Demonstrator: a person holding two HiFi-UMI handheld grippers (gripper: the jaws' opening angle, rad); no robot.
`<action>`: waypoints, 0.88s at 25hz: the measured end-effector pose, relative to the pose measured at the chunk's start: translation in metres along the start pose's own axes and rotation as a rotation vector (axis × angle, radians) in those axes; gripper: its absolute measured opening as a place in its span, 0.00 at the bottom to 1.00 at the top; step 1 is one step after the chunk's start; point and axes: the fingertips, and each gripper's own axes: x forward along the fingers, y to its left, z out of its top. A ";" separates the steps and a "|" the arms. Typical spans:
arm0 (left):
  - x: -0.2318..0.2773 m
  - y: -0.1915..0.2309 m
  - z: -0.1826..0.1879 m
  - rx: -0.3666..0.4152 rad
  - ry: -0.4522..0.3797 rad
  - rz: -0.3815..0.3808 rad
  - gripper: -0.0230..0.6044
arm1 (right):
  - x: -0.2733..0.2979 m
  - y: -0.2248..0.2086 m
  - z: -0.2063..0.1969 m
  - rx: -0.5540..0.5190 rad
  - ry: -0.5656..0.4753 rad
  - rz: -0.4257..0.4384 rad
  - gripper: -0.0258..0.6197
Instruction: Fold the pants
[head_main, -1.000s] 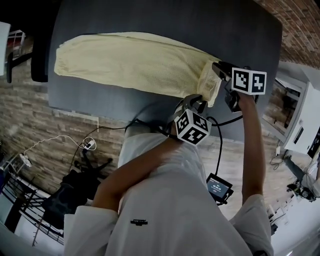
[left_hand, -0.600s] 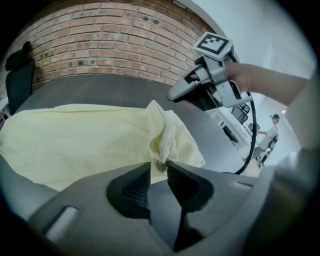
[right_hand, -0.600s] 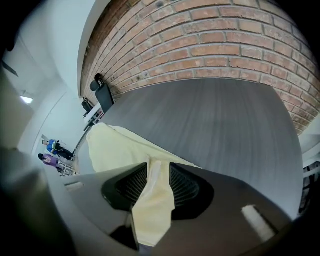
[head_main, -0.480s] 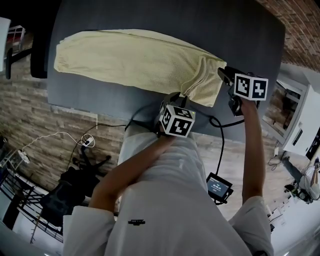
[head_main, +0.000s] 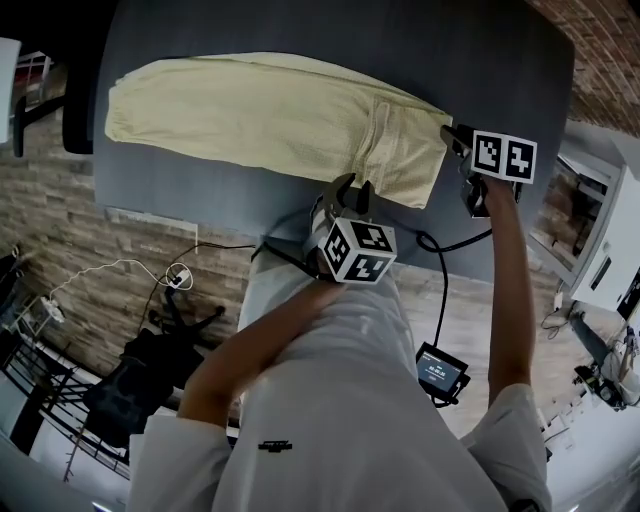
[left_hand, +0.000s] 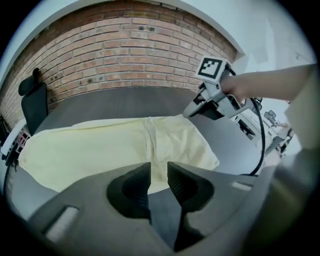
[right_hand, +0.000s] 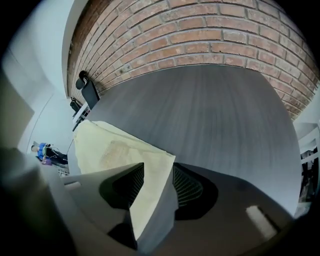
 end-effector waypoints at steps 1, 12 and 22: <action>0.000 -0.008 0.005 0.010 -0.008 -0.013 0.20 | 0.002 0.000 0.001 -0.004 0.004 0.004 0.34; 0.021 -0.086 0.028 0.080 -0.023 -0.125 0.20 | 0.013 -0.005 0.008 -0.036 0.018 0.049 0.36; 0.063 -0.142 -0.005 0.221 0.117 -0.197 0.42 | 0.027 -0.002 0.004 -0.058 0.061 0.115 0.37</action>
